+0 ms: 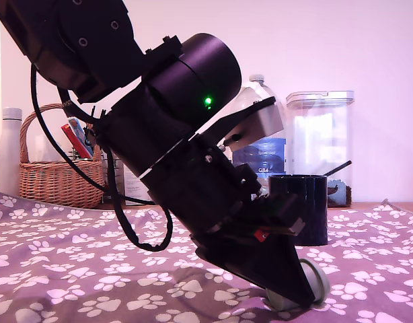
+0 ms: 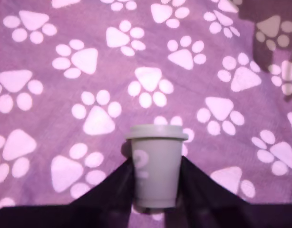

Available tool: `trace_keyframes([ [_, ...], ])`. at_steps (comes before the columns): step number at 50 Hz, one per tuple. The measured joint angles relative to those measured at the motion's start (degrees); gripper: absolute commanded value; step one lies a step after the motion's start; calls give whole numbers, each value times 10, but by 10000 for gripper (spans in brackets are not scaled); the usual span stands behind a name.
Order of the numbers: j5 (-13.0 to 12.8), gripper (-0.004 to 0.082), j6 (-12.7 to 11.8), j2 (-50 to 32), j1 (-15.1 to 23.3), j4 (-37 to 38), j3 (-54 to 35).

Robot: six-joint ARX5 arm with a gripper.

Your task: Pick up the coffee capsules from the table one by one and drop them inside the nearest coffee cup

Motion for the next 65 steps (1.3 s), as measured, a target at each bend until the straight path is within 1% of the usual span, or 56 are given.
trace_keyframes([
  [7, 8, 87, 0, 0, 0, 32, 0],
  [15, 15, 87, -3, 0, 0, 114, 0],
  [16, 16, 87, -13, 0, 0, 123, -1],
  [19, 16, 87, -18, 0, 0, 156, -4],
  [24, 16, 87, -35, 0, 0, 218, -19],
  [26, 16, 87, -45, 0, 0, 246, -29],
  [31, 16, 87, -57, 0, 0, 316, -60],
  [35, 16, 87, -57, 0, 0, 374, -85],
  [37, 16, 87, -61, 0, 2, 404, -97],
  [38, 16, 87, -68, 0, 3, 418, -102],
  [40, 15, 87, -70, 0, 6, 444, -113],
  [41, 12, 87, -79, 0, 8, 457, -119],
  [42, 10, 87, -79, 0, 10, 467, -124],
  [43, 4, 87, -89, 0, 11, 477, -130],
  [44, 0, 87, -90, -1, 12, 485, -135],
  [45, -5, 87, -90, -2, 14, 491, -141],
  [46, -12, 87, -98, -3, 17, 498, -148],
  [48, -27, 87, -105, -6, 21, 509, -160],
  [50, -38, 87, -107, -9, 26, 520, -171],
  [58, -63, 87, -108, -26, 38, 547, -199],
  [65, -100, 87, -109, -47, 36, 562, -212],
])
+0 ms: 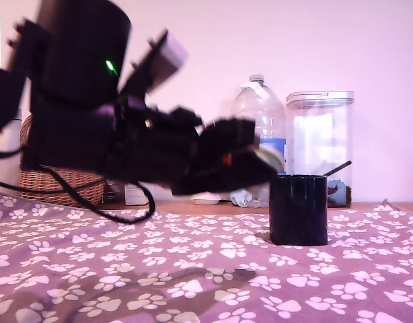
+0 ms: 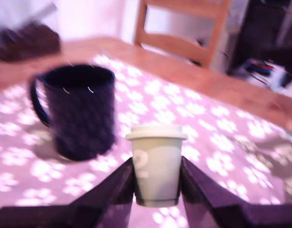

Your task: Pick up the coffee capsules from the table one by one and drop them inside the nearest coffee cup

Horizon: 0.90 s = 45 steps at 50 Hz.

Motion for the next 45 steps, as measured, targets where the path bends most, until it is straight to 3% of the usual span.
trace_keyframes([
  [13, -9, 87, 3, -34, 9, -2, -17],
  [22, 0, 86, 3, -117, 27, -27, -17],
  [32, 17, 86, 11, -179, 48, -106, -16],
  [45, 41, 87, 63, -187, 52, -300, 71],
])
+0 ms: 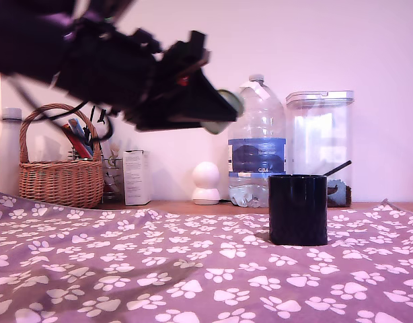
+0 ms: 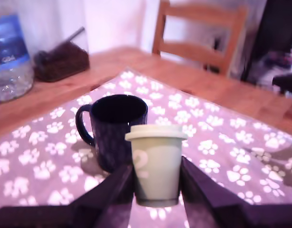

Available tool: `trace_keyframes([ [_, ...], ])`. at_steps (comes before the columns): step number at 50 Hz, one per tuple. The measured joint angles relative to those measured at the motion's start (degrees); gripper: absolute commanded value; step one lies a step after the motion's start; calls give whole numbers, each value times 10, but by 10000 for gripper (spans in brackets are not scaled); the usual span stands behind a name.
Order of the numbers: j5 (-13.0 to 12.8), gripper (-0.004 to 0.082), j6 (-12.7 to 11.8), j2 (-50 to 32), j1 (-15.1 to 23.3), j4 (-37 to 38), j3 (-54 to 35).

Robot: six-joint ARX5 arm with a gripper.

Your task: Pick up the coffee capsules from the table one by one and drop them inside the nearest coffee cup

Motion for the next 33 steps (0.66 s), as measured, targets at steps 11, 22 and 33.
trace_keyframes([
  [11, 0, 87, 2, 0, 7, -97, 89],
  [22, 0, 87, 2, 0, 19, -158, 123],
  [33, 1, 87, 3, 1, 30, -180, 153],
])
